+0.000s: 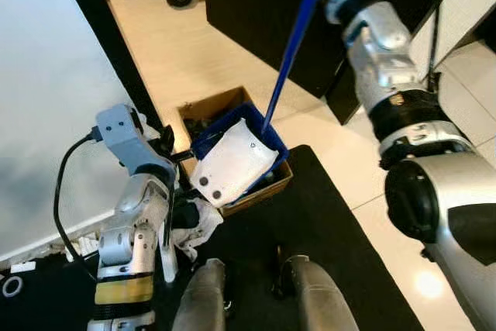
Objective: Sweep floor
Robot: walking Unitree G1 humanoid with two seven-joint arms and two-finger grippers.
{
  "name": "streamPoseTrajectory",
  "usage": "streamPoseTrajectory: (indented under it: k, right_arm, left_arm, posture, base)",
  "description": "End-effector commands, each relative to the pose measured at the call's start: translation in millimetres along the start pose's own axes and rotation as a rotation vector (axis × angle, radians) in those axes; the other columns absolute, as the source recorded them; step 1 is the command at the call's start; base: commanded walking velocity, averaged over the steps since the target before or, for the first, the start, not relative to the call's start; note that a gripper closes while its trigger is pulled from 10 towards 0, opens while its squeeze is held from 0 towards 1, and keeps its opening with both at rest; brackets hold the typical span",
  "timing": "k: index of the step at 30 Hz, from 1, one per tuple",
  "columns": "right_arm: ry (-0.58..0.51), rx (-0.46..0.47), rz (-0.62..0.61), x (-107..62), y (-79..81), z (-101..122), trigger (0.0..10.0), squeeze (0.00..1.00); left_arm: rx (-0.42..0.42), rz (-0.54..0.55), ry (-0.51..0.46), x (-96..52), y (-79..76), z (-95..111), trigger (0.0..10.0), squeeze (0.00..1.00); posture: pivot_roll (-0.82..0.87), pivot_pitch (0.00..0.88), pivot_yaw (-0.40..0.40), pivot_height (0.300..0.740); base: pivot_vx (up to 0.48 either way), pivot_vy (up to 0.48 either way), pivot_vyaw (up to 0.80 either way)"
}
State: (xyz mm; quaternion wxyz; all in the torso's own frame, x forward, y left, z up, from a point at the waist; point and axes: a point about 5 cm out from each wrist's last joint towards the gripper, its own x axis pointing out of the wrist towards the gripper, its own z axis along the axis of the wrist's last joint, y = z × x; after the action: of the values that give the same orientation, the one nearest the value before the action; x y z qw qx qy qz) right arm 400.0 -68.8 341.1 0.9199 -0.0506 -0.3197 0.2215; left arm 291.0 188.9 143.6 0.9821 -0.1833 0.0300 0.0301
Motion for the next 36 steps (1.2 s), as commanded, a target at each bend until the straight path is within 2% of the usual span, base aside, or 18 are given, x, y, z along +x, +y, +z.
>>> streamPoseTrajectory:
  k: [1,2,4,6,9,10,14,19,20,21,25,27,30,31,32,34,35,36]
  right_arm:
    - [-0.186,-0.128,0.072,10.0,16.9,31,10.0,0.00]
    - [-0.186,-0.128,0.072,10.0,16.9,31,10.0,0.00]
    - [-0.237,-0.192,0.138,9.1,36.5,32,10.0,0.00]
    - [-0.237,-0.192,0.138,9.1,36.5,32,10.0,0.00]
    - [-0.322,-0.299,0.213,2.6,59.4,32,10.0,0.00]
    - [-0.322,-0.299,0.213,2.6,59.4,32,10.0,0.00]
    - [-0.438,-0.506,0.252,-8.1,69.6,36,10.0,0.00]
    - [-0.464,-0.536,0.253,-9.7,67.0,38,10.0,0.00]
    - [-0.461,-0.517,0.202,-8.3,52.7,45,10.0,0.00]
    - [-0.457,-0.509,0.181,-8.1,47.0,47,10.0,0.00]
    - [-0.441,-0.535,0.127,-9.3,34.7,48,10.0,0.00]
    - [-0.380,-0.562,0.046,-12.4,13.2,46,10.0,0.00]
    - [-0.362,-0.568,0.020,-13.8,6.6,45,10.0,0.00]
    - [-0.293,-0.587,-0.036,-18.3,-10.5,39,10.0,0.00]
    - [-0.293,-0.587,-0.036,-18.3,-10.5,39,10.0,0.00]
    - [-0.190,-0.605,-0.125,-29.6,-38.4,29,10.0,0.00]
    - [-0.190,-0.605,-0.125,-29.6,-38.4,29,10.0,0.00]
    - [-0.132,-0.575,-0.189,-38.7,-55.3,25,10.0,0.00]
  left_arm:
    - [0.009,-0.019,-0.006,-2.1,-5.5,-1,10.0,0.00]
    - [0.009,-0.019,-0.006,-2.1,-5.5,-1,10.0,0.00]
    - [0.009,-0.028,-0.008,-1.5,-7.2,0,10.0,0.00]
    - [0.009,-0.028,-0.008,-1.5,-7.2,0,10.0,0.00]
    - [0.008,-0.034,-0.008,-2.0,-8.2,0,10.0,0.00]
    - [0.008,-0.034,-0.008,-2.0,-8.2,0,10.0,0.00]
    - [0.001,-0.043,-0.006,-2.6,-10.9,-2,10.0,0.00]
    - [0.000,-0.047,-0.005,-2.3,-11.7,-2,10.0,0.00]
    - [0.000,-0.051,-0.005,-1.8,-12.0,-2,10.0,0.00]
    - [0.000,-0.052,-0.005,-1.7,-12.0,-2,10.0,0.00]
    - [0.000,-0.054,-0.005,-1.4,-12.2,-2,10.0,0.00]
    - [0.001,-0.057,-0.002,-1.1,-12.7,-2,10.0,0.00]
    - [0.001,-0.058,-0.001,-1.0,-12.9,-2,10.0,0.00]
    - [0.002,-0.060,0.002,-0.6,-13.1,-3,10.0,0.00]
    - [0.002,-0.060,0.002,-0.6,-13.1,-3,10.0,0.00]
    - [0.009,-0.072,0.012,-0.3,-14.1,-5,10.0,0.00]
    - [0.009,-0.072,0.012,-0.3,-14.1,-5,10.0,0.00]
    - [0.015,-0.081,0.017,-0.5,-15.5,-6,10.0,0.00]
  posture:
    - [0.04,0.204,-0.084,0.740]
    - [0.04,0.204,-0.084,0.740]
    - [0.03,0.207,-0.081,0.740]
    - [0.03,0.207,-0.081,0.740]
    - [0.03,0.209,-0.080,0.740]
    - [0.03,0.209,-0.080,0.740]
    - [0.03,0.210,-0.079,0.740]
    - [0.03,0.211,-0.075,0.740]
    - [0.02,0.211,-0.072,0.740]
    - [0.02,0.210,-0.072,0.740]
    - [0.02,0.211,-0.070,0.740]
    - [0.01,0.211,-0.067,0.740]
    - [0.01,0.211,-0.067,0.740]
    - [0.01,0.212,-0.062,0.740]
    - [0.01,0.212,-0.062,0.740]
    - [0.00,0.210,-0.060,0.740]
    - [0.00,0.210,-0.060,0.740]
    - [0.00,0.208,-0.059,0.740]
  base:
    - [0.000,0.000,0.00]
    - [0.000,0.000,0.00]
    - [0.000,0.000,0.00]
    - [0.000,0.000,0.00]
    - [0.000,0.000,0.00]
    - [0.000,0.000,0.00]
    - [0.000,0.000,0.00]
    - [0.000,0.000,0.00]
    - [0.000,0.000,0.00]
    - [0.000,0.000,0.00]
    - [0.000,0.000,0.00]
    - [0.000,0.000,0.00]
    - [0.000,0.000,0.00]
    - [0.000,0.000,0.00]
    - [0.000,0.000,0.00]
    - [0.000,0.000,0.00]
    - [0.000,0.000,0.00]
    - [0.000,0.000,0.00]
